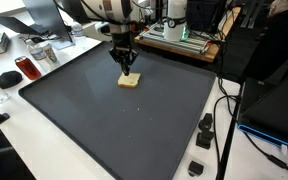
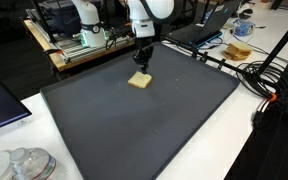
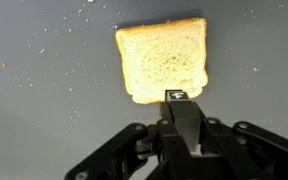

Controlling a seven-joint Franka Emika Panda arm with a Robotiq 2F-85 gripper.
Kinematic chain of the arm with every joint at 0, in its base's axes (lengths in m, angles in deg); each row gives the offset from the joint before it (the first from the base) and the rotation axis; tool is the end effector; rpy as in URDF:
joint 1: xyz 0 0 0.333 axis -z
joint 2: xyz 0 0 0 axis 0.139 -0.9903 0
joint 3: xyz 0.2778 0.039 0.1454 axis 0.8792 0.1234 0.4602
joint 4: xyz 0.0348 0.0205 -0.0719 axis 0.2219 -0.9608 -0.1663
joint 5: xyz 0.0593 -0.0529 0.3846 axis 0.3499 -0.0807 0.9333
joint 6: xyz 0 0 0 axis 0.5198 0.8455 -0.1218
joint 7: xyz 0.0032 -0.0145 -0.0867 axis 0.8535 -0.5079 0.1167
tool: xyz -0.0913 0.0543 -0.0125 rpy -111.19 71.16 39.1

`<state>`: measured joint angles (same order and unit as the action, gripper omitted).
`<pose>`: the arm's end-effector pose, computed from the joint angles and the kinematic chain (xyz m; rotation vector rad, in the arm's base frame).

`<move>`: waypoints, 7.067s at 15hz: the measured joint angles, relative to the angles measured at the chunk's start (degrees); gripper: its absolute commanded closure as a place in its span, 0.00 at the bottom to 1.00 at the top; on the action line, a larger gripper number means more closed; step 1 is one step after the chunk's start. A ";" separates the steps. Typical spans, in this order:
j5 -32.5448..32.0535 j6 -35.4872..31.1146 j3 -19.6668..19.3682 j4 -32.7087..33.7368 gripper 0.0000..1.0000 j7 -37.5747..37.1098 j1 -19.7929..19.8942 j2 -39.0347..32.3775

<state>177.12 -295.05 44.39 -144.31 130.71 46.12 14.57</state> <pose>0.5152 -0.0062 0.2335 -3.1138 -0.3611 -0.1672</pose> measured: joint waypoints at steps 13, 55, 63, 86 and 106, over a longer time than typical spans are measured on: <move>-1.72 3.54 -9.23 3.35 0.94 0.02 -8.48 -2.80; 4.51 -0.19 -10.99 6.80 0.94 0.00 -12.71 -1.20; 7.52 -1.80 -14.60 6.61 0.94 -0.19 -16.48 5.05; -3.33 -9.81 -39.12 5.57 0.94 -21.25 -57.43 6.00; 1.48 -9.75 -33.22 6.49 0.94 -8.20 -48.33 9.42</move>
<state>178.60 -304.80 11.17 -137.83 122.51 -2.21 23.99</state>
